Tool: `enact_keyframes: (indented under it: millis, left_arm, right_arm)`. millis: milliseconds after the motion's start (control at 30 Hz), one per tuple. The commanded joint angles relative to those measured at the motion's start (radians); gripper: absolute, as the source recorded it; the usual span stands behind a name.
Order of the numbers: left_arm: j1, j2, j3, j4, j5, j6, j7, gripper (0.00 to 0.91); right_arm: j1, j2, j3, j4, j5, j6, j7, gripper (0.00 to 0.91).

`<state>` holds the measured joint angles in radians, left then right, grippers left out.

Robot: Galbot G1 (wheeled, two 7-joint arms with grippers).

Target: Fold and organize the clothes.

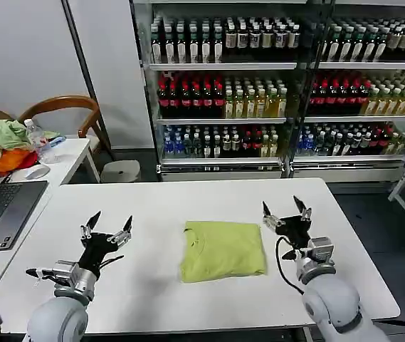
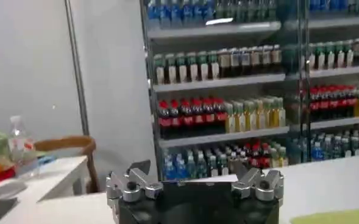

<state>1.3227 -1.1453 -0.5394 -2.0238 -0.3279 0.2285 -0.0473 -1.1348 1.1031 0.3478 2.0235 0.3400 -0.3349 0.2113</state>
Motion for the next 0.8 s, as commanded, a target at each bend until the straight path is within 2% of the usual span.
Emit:
enact_keyframes:
  millis: [33,267,367,467,800]
  left_arm:
    - [-0.051,0.015,0.002,0.068,0.038,-0.176,0.056,0.907]
    - [-0.073,0.011,0.009,0.07,0.025,-0.172,0.055,0.907]
    - [-0.082,0.007,0.012,0.076,0.027,-0.173,0.056,0.907]
    - [-0.088,0.008,0.012,0.085,0.027,-0.176,0.061,0.907]
    - [-0.085,0.003,0.003,0.111,0.074,-0.206,0.116,0.907]
  right_arm:
    - [0.049,-0.01,0.055,-0.118,-0.107,0.147,-0.055,0.907]
    - [0.036,-0.041,0.092,-0.126,-0.075,0.136,-0.086,0.907]
    - [0.029,-0.053,0.102,-0.131,-0.072,0.127,-0.121,0.907]
    - [0.026,-0.056,0.109,-0.153,-0.1,0.164,-0.168,0.907]
    - [0.045,-0.033,0.094,-0.224,-0.166,0.253,-0.198,0.907]
